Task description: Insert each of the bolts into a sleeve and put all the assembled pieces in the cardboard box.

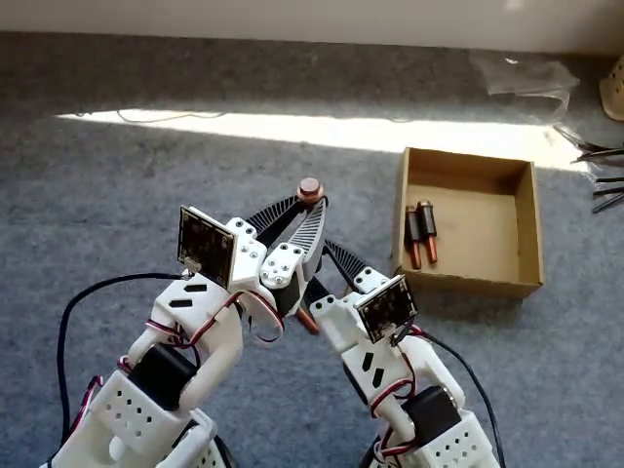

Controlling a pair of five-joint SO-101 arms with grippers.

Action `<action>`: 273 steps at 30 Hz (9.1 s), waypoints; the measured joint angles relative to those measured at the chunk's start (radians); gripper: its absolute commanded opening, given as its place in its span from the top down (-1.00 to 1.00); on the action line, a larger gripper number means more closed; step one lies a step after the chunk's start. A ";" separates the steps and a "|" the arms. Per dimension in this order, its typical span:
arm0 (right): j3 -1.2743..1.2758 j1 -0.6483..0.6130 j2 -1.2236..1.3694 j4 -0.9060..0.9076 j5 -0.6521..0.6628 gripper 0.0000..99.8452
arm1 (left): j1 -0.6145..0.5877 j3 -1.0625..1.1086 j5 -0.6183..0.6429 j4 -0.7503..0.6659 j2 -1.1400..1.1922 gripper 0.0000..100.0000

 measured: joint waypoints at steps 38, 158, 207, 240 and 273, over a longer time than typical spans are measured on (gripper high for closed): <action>0.000 -0.003 -0.002 0.000 0.000 0.99 | 0.000 0.023 0.000 0.118 -0.092 0.99; -0.261 0.580 0.064 0.350 0.155 0.99 | -0.647 0.423 -0.341 0.692 -0.519 0.99; -1.524 0.761 2.182 0.379 0.239 0.98 | -0.647 0.486 -0.341 0.692 -0.519 0.98; -2.490 0.430 2.182 1.358 0.241 0.78 | -0.647 0.397 -0.341 0.813 -0.519 0.99; -1.795 0.006 1.198 1.335 0.129 0.79 | -0.793 0.324 -0.342 0.861 -0.519 0.99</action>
